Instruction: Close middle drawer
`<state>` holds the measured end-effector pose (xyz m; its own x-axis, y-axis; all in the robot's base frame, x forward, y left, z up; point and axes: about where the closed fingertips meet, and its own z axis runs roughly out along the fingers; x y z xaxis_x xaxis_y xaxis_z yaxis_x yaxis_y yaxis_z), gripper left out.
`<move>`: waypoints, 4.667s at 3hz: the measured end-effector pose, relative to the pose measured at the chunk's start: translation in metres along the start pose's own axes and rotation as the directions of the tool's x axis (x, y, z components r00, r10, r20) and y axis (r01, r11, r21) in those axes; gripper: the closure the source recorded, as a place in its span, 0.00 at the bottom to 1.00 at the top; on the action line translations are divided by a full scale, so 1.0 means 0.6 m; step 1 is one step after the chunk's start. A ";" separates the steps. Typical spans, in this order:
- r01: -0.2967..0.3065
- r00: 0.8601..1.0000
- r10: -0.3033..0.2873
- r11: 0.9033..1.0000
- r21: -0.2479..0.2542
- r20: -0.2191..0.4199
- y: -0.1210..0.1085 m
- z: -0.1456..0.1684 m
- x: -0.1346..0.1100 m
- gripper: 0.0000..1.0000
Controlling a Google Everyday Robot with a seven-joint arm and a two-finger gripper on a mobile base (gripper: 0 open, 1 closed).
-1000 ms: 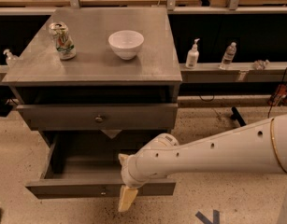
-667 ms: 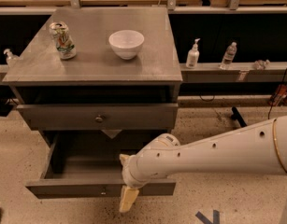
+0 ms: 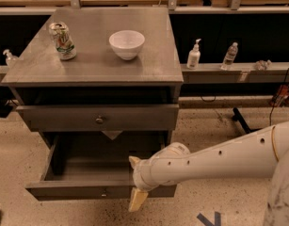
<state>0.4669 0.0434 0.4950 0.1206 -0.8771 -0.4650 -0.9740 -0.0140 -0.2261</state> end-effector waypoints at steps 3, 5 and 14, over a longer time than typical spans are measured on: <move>0.018 0.990 -0.032 0.994 0.104 0.139 -0.014 0.050 0.062 0.00; -0.005 0.998 -0.001 0.997 0.074 0.069 -0.071 0.086 0.102 0.35; -0.084 0.996 0.076 0.984 0.157 0.055 -0.245 0.101 0.130 0.34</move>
Offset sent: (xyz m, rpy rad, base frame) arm 0.0258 -0.0406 -0.0422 0.2442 -0.1403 0.0102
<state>0.6310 0.0063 0.4400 0.0563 -0.8476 -0.5276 -0.9384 0.1355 -0.3178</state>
